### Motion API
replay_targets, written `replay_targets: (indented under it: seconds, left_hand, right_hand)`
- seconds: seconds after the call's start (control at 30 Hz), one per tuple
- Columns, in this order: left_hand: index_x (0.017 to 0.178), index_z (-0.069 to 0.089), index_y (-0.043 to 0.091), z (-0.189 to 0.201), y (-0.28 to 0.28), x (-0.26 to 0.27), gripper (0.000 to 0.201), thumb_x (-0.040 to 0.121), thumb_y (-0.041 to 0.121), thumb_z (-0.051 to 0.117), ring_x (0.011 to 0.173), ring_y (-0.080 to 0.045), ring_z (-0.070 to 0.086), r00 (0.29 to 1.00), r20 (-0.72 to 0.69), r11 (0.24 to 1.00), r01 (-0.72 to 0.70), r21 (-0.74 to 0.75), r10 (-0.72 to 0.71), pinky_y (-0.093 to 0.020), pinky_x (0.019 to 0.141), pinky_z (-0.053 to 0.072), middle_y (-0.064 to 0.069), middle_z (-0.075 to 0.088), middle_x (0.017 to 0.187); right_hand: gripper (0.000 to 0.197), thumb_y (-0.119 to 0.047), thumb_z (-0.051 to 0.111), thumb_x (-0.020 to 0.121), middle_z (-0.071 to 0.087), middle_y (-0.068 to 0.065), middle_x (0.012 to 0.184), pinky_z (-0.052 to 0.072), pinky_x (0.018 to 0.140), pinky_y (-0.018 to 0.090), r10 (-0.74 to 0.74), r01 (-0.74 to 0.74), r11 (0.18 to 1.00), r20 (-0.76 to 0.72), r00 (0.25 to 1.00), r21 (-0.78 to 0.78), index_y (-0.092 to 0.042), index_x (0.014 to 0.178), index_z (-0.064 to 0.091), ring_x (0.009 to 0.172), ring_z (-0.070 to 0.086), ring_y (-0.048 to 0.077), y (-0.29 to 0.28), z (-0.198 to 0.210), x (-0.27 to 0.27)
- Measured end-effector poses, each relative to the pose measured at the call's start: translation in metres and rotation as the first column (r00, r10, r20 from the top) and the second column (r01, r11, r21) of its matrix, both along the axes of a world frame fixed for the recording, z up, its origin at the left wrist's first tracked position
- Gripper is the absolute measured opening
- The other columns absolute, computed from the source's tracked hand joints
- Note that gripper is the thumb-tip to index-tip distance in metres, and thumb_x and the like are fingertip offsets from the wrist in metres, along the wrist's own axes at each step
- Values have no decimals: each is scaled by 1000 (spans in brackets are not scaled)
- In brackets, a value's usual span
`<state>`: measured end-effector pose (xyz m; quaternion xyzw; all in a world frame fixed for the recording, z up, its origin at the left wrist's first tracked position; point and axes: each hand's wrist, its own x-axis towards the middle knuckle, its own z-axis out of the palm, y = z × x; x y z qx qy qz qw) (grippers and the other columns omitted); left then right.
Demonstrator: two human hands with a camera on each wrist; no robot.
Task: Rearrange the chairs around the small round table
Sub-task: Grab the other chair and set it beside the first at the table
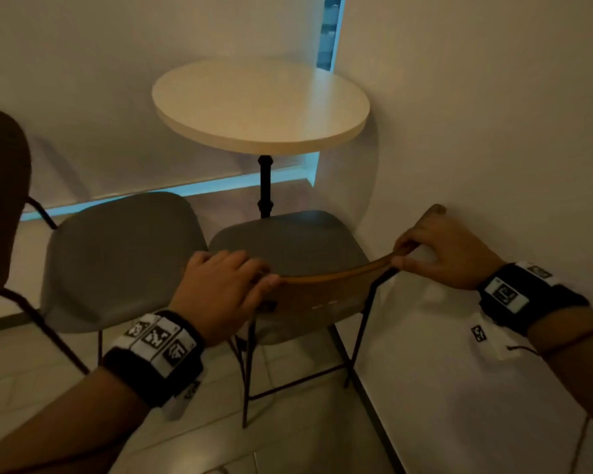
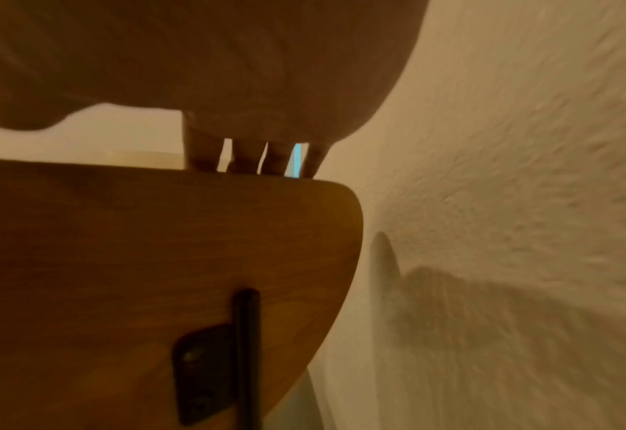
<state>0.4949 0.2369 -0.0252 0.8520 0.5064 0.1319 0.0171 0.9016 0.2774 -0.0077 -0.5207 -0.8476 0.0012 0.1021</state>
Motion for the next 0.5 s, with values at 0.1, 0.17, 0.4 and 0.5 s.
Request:
replay_targets:
  seconds: [0.1,0.17,0.4,0.5]
  left_hand:
    - [81,56,32,-6,7,5,63,96,70,8,76,-14,45,996,-74,996,-45,77,50,-35,74,18,14,53,79]
    - [81,58,31,-10,9,2,65,95,71,10,75,-11,38,996,-74,993,-40,107,48,-34,72,15,13,53,78]
    - [91,66,31,-16,1,-3,71,93,74,10,84,-12,45,999,-36,995,-26,93,29,-33,77,17,11,58,86]
    - [90,66,30,-19,-7,-4,68,95,71,13,83,-11,41,1000,-18,992,-19,124,22,-35,77,19,13,53,85]
  right_hand:
    - [64,-86,35,90,64,-17,75,42,88,47,25,-27,999,62,998,32,-36,90,75,73,57,9,21,-11,7]
    - [73,-90,29,86,58,-13,71,41,85,45,14,-18,998,62,998,63,-32,85,74,72,55,14,25,-19,7]
    - [81,-94,21,83,52,-9,72,43,88,51,-21,21,991,-1,1000,135,-28,76,67,76,54,22,17,-34,6]
    - [80,-93,23,84,55,-7,73,43,88,50,-20,17,986,18,1000,166,-27,75,67,76,55,23,9,-40,9]
